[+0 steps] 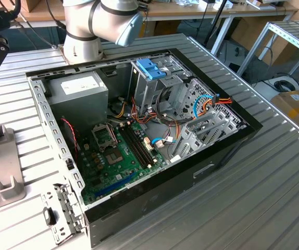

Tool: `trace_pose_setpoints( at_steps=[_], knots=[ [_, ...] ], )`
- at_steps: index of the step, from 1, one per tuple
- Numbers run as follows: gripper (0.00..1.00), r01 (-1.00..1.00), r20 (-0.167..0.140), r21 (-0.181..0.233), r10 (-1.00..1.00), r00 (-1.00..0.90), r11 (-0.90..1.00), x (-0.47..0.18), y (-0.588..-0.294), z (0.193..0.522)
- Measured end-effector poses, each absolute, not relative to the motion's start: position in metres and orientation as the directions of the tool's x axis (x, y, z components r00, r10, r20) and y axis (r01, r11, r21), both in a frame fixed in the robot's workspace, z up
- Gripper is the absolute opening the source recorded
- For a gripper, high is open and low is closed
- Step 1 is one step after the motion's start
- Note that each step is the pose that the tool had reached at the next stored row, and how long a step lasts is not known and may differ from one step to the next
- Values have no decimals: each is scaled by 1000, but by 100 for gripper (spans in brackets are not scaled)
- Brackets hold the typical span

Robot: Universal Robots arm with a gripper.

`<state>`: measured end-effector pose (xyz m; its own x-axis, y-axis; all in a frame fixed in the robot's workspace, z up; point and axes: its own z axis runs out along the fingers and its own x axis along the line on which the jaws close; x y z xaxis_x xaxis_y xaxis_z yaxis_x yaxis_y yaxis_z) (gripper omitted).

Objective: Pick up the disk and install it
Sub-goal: 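Reach for the disk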

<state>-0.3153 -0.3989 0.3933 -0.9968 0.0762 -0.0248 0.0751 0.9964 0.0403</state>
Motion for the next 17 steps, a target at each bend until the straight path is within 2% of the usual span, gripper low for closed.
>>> trace_pose_setpoints(
  at_steps=[17],
  knots=[
    [10, 75, -25, 40, 76, -997, 996, -327, -399, 393]
  ],
)
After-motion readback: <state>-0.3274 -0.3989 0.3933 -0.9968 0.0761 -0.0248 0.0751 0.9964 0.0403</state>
